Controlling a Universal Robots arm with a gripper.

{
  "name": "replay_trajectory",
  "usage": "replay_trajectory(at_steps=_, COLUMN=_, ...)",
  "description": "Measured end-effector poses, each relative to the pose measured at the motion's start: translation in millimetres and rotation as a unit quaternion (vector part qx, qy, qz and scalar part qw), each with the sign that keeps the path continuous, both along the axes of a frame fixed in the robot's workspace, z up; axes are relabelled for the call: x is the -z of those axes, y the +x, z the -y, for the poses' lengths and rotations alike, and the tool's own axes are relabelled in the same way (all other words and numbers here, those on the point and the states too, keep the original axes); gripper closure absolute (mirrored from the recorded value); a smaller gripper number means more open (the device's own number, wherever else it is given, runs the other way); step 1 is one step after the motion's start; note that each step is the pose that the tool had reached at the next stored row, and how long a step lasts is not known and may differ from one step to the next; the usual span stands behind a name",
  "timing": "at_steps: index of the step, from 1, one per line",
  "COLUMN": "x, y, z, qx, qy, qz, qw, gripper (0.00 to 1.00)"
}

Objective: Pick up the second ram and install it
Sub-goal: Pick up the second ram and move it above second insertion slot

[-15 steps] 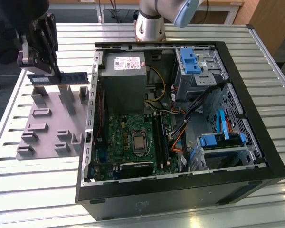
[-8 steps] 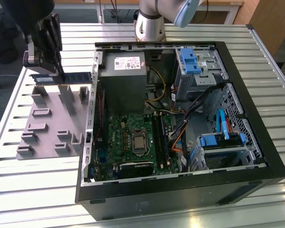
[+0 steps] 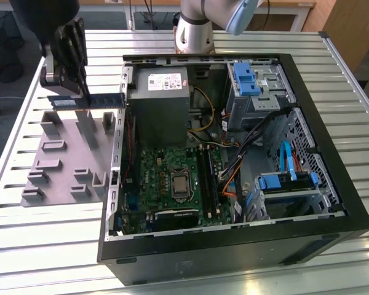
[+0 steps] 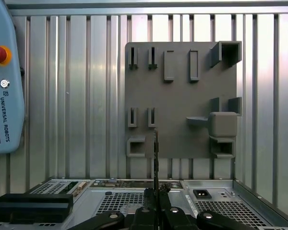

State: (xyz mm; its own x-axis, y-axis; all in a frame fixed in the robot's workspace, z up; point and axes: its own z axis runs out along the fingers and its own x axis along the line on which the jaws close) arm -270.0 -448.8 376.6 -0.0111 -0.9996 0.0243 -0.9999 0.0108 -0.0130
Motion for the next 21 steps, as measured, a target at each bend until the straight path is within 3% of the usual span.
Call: replay_trajectory(at_steps=21, x=-0.1, y=30.2, z=0.0, qx=0.000, qy=-0.0001, qz=-0.0001, qw=1.0000, gripper=0.86)
